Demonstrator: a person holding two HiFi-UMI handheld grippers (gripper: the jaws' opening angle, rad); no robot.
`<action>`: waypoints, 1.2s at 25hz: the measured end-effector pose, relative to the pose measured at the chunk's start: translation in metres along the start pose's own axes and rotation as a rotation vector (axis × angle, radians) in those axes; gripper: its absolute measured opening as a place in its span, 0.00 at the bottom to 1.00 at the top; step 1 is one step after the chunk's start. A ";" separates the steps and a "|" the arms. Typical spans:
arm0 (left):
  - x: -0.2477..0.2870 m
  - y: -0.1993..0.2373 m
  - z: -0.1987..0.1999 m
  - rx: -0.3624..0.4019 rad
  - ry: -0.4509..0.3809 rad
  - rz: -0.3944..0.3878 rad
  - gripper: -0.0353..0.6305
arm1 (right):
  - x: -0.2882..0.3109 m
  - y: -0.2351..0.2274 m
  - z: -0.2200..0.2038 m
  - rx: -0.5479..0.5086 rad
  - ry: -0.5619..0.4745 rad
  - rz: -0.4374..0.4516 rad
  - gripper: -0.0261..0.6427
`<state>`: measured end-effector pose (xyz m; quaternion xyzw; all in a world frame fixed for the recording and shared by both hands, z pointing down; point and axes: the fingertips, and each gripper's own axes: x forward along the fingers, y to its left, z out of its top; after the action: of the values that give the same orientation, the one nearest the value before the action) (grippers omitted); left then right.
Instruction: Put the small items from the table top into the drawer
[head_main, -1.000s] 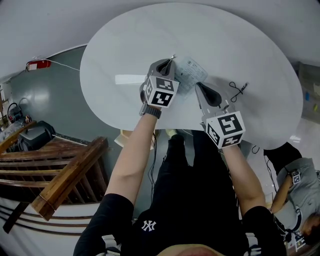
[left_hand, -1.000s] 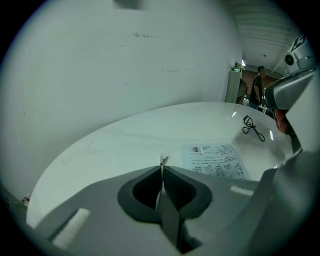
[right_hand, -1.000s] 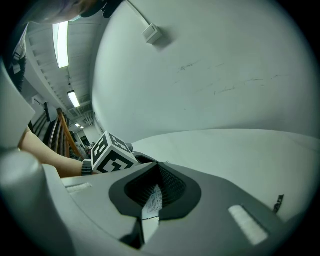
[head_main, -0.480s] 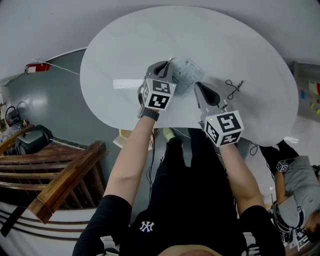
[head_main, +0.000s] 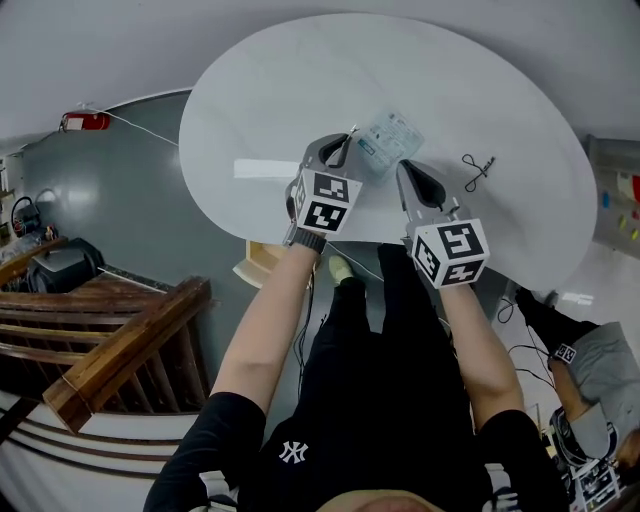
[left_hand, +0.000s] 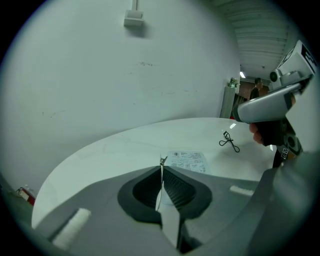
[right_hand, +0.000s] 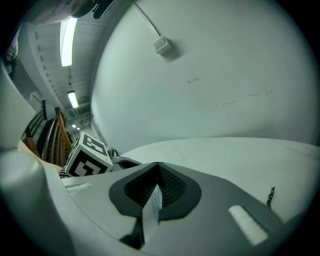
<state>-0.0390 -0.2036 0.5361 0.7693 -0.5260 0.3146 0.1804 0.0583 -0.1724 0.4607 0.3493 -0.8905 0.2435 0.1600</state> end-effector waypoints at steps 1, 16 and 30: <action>-0.006 -0.002 -0.002 -0.005 -0.005 -0.001 0.08 | -0.001 0.005 0.000 -0.005 -0.001 0.003 0.07; -0.114 -0.013 -0.047 -0.066 -0.054 0.043 0.08 | -0.016 0.096 -0.020 -0.083 -0.003 0.072 0.07; -0.195 -0.004 -0.131 -0.084 -0.024 0.078 0.08 | -0.020 0.186 -0.056 -0.125 0.020 0.121 0.07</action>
<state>-0.1220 0.0135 0.5020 0.7435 -0.5706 0.2900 0.1938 -0.0519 -0.0127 0.4378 0.2819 -0.9218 0.2001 0.1755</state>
